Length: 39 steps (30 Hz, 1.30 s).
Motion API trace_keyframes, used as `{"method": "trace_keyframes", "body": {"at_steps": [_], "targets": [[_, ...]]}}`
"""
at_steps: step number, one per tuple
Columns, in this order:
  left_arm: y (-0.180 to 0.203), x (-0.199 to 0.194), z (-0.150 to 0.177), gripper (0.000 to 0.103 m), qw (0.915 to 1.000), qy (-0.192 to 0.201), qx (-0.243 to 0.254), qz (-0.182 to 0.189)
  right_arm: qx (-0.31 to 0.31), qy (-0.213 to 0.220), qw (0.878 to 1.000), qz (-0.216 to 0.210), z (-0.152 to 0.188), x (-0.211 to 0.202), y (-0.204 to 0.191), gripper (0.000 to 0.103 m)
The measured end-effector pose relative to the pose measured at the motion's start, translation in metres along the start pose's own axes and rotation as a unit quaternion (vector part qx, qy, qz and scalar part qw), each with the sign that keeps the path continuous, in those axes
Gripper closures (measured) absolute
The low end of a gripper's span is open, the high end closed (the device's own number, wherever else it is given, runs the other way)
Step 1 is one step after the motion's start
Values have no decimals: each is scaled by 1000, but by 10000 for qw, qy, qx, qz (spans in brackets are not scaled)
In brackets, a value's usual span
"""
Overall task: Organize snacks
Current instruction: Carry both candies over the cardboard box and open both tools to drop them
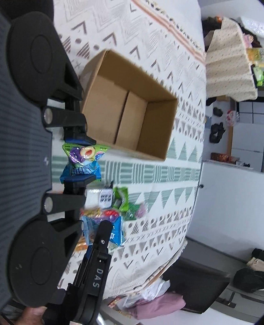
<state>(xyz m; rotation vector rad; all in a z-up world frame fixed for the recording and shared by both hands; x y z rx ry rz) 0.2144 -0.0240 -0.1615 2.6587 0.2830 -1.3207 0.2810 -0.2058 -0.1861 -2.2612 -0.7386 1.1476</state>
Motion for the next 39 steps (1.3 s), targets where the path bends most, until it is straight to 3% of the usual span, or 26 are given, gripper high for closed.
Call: {"method": "trace_keyframes", "body": {"at_steps": [23,35,39], "targets": [[-87,-2,-34,75,9958,191,-603,-663,-201,-181,9977,-626,11,42,-56,71],[-114,32,-43,74,9947,15,-748,-701,-224,-322,9964,-758,18,82,-79,71],[-113,39,-43,67,9959,-45,-595,-674,-227,-368,9961,-768,20,93,-84,69]]}}
Point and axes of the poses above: each gripper's, at about its wrist camera, not at the fingertips, and x roughly the way its jaws point, y to its right, z to its underside, the point moved 8 cm from there along x, roughly the way its jaws point, and after that the axes turned 5 degrees about -z, right-handed, at the moved point
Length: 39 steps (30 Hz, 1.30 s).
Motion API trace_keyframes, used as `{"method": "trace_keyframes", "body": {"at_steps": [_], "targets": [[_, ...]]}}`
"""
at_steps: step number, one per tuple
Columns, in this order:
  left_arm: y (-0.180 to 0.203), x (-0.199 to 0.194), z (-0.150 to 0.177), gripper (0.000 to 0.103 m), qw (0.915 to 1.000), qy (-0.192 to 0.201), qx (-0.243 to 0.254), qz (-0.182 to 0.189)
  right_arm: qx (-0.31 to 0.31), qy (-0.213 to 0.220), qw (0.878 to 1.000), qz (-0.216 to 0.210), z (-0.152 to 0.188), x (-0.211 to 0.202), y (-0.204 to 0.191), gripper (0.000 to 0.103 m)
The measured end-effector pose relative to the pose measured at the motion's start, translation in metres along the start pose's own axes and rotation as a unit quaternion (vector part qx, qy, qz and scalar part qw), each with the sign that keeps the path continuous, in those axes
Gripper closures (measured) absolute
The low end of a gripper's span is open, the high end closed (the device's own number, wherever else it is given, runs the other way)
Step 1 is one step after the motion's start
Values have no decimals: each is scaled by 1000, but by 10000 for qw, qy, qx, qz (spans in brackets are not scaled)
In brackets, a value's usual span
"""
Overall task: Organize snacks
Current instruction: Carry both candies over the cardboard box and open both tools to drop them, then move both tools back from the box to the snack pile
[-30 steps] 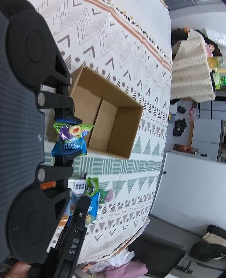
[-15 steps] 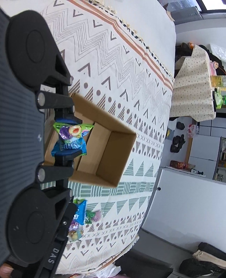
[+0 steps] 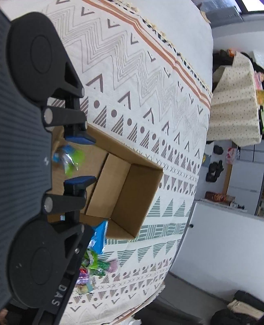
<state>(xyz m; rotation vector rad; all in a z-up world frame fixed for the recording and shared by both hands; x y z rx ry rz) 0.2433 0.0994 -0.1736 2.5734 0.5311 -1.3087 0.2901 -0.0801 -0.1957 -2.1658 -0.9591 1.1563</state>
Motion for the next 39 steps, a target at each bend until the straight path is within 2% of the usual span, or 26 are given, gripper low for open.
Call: {"method": "trace_keyframes", "body": {"at_steps": [2,6,7,8,10,15,18,19,22,27,28,32,35,39], "targets": [[-1,2,0,59,9999,-39,57,-110,-76,-13,9999,80,2,3,-1,66],[-4,-1,0,42,10000,1,20,-83,-95,-14,9999,52,3,1,-1,57],[-5,-2,-1,40,10000,12,16,-91,-102,0,9999,70,2,-1,-2,52],[-5,-4,0,36,10000,20,26,-90,-121,28,9998,139,2,-4,-2,39],[-6,-5,1,32,9999,-22,15,-114,-184,173,9994,228,1,-10,-3,25],[-12,-10,6,29,9996,-114,-122,-227,-229,209,9989,356,1,-25,-5,24],[-13,-16,9,29,9995,-130,-164,-245,-339,382,9964,679,-4,-39,-2,23],[-12,-18,11,29,9995,-125,-164,-234,-362,431,9952,801,-5,-44,1,19],[-7,-25,15,28,9997,-54,-104,-219,-411,470,9933,972,-8,-59,10,17],[1,-33,20,9,9990,73,-118,-425,-572,562,9897,1185,-11,-79,16,17],[3,-35,21,8,9989,97,-122,-453,-586,577,9893,1207,-11,-83,18,17],[16,-43,23,1,9994,194,-87,-288,-641,543,9879,1305,-10,-97,25,15],[28,-49,25,0,9996,248,-62,-151,-681,652,9868,1316,-15,-113,30,6],[45,-55,29,0,9996,262,61,82,-621,820,9849,1396,-18,-136,45,0]]}}
Point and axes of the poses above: each gripper's, at about its wrist camera, not at the fingertips, and x roughly the way its jaws point, y to its right, z to its underside, the point moved 8 cm from there along x, roughly the way its jaws point, and after that the axes turned 5 degrees about -z, right-handed, at the moved point
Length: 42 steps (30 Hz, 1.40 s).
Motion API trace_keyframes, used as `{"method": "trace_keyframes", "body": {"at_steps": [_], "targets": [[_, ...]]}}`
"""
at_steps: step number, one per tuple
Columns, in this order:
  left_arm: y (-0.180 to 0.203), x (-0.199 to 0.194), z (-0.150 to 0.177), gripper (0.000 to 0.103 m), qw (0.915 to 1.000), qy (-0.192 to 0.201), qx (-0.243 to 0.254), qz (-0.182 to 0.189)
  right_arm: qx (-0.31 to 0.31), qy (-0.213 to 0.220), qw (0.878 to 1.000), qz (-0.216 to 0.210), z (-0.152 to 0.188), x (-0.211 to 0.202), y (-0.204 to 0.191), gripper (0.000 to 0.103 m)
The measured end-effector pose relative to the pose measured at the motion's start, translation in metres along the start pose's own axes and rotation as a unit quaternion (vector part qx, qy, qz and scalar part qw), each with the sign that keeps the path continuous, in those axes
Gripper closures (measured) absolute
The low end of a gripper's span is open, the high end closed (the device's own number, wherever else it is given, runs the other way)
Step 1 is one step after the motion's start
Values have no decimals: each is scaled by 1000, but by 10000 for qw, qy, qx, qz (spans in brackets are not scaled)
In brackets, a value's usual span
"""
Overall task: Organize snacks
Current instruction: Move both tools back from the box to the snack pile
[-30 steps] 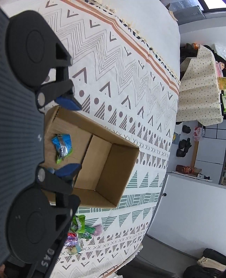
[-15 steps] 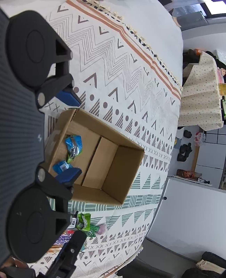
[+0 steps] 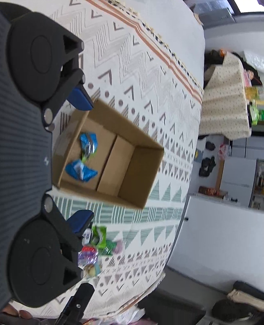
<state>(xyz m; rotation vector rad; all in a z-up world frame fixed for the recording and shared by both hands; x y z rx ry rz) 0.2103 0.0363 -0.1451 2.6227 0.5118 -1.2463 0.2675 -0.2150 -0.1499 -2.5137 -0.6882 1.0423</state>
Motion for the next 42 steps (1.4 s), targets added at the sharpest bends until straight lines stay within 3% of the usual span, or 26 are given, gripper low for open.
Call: {"method": "trace_keyframes", "body": {"at_steps": [6,12,19,24,29,34,38,42], "targets": [[30,-2,9,0,9992,-128,201,332,198,113,9994,269,-1,-20,29,0],[59,-6,15,0,9968,-164,295,728,479,176,9985,199,0,-37,47,0],[78,0,26,0,9958,-359,367,760,1091,245,9919,595,3,-52,84,0],[90,8,33,1,9950,-491,320,803,1515,94,9870,533,9,-42,100,2],[103,20,39,2,9936,-636,183,912,1804,-106,9810,705,18,-32,114,16],[117,39,53,14,9921,-849,193,907,2059,-446,9737,865,29,-20,128,28],[126,60,68,31,9887,-1172,70,927,2105,-757,9698,972,37,-7,132,36],[133,77,81,40,9855,-1426,-1,916,2063,-945,9677,1101,41,6,137,39]]}}
Point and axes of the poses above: each gripper's, at about its wrist camera, not at the fingertips, and x roughly the way its jaws point, y to its right, z to its underside, the point moved 8 cm from there along x, roughly the way its jaws point, and after that the axes turned 5 degrees about -z, right-handed, at the moved point
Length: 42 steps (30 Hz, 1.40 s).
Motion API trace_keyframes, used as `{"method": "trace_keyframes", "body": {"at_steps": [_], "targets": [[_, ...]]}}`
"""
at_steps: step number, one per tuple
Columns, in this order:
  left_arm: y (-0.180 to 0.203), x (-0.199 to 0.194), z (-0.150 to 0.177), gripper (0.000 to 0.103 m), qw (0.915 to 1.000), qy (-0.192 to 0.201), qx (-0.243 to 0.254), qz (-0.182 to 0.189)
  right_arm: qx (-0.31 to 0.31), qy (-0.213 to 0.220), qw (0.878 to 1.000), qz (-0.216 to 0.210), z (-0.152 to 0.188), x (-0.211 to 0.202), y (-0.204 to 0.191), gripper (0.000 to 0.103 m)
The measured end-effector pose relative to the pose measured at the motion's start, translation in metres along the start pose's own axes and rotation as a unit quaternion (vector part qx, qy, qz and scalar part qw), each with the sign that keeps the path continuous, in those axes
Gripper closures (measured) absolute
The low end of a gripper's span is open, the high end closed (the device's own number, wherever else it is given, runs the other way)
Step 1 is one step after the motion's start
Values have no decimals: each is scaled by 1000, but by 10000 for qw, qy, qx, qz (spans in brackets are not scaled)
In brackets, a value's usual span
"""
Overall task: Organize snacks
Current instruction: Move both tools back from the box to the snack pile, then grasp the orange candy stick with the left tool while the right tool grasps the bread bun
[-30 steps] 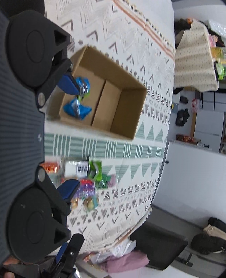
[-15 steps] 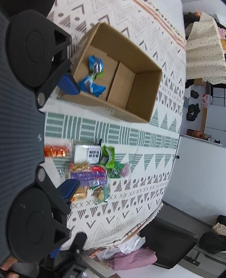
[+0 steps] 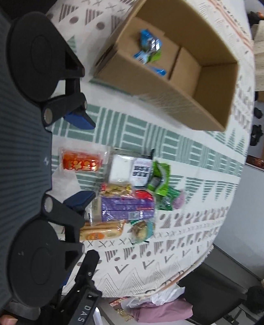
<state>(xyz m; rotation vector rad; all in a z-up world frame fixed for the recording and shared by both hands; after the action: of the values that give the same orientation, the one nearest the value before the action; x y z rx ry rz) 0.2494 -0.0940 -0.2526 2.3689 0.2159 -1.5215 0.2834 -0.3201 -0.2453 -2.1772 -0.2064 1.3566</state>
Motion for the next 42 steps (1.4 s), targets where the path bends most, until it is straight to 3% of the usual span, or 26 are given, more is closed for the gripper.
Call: {"method": "trace_keyframes", "body": {"at_steps": [13,16,18,27,32,36,42], "targets": [[6,51,14,60,9986,-440,48,-283,-237,-400,9981,397,1,36,5,40],[6,55,14,69,9983,-375,87,-435,-288,-428,9975,487,1,40,7,40],[7,55,13,82,9984,-344,99,-427,-331,-474,9966,594,0,45,10,40],[2,44,9,84,9990,-295,-21,-345,-792,-528,9925,770,-6,65,-3,41],[-1,34,7,84,9993,-236,-55,-285,-860,-607,9922,664,-2,67,-7,63],[3,23,4,84,9997,-133,-17,-183,-778,-455,9939,630,-3,55,-7,65],[6,-2,-5,84,9999,95,73,-95,-522,-162,9983,182,-7,35,-12,66]]}}
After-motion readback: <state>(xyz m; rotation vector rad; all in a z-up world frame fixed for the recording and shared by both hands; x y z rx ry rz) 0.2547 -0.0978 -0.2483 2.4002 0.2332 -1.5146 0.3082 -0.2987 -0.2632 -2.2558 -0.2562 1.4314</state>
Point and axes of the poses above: each gripper's, at about its wrist camera, not at the fingertips, and x roughly the way its jaws point, y to its right, z to its underside, the point moved 8 cm from there along x, roughly the way its jaws point, and after that the axes turned 5 degrees about -z, right-handed, at the moved point
